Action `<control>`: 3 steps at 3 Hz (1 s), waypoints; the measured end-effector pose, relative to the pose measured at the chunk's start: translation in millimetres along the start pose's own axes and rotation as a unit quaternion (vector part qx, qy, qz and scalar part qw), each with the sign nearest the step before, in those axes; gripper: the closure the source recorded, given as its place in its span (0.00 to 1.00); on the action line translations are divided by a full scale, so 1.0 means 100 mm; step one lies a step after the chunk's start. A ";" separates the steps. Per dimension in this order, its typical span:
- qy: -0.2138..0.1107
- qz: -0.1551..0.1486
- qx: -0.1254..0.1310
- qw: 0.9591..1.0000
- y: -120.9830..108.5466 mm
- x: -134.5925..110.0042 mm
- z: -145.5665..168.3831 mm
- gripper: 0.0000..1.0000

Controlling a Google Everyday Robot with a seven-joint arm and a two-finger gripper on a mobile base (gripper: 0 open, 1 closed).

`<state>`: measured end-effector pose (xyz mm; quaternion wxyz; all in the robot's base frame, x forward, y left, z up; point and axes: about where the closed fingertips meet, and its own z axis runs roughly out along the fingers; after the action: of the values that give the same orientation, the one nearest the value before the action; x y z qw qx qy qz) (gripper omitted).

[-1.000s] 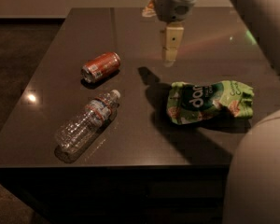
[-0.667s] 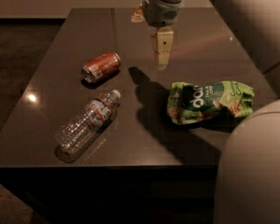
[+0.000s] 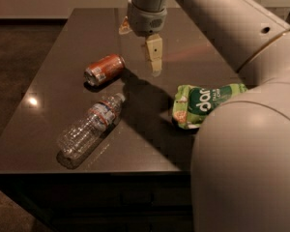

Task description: Place coke can upright

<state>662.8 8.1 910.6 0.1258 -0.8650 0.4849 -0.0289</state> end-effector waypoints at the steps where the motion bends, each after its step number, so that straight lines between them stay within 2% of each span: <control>1: 0.007 -0.022 -0.014 1.000 -0.16 -0.02 0.19 0.00; 3: 0.012 -0.070 -0.039 0.997 -0.37 -0.19 0.52 0.00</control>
Offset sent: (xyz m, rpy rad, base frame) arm 0.0288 0.0370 -0.0390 -0.1247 0.0798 0.1450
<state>692.4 52.5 871.2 0.0838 -0.9006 0.4255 -0.0292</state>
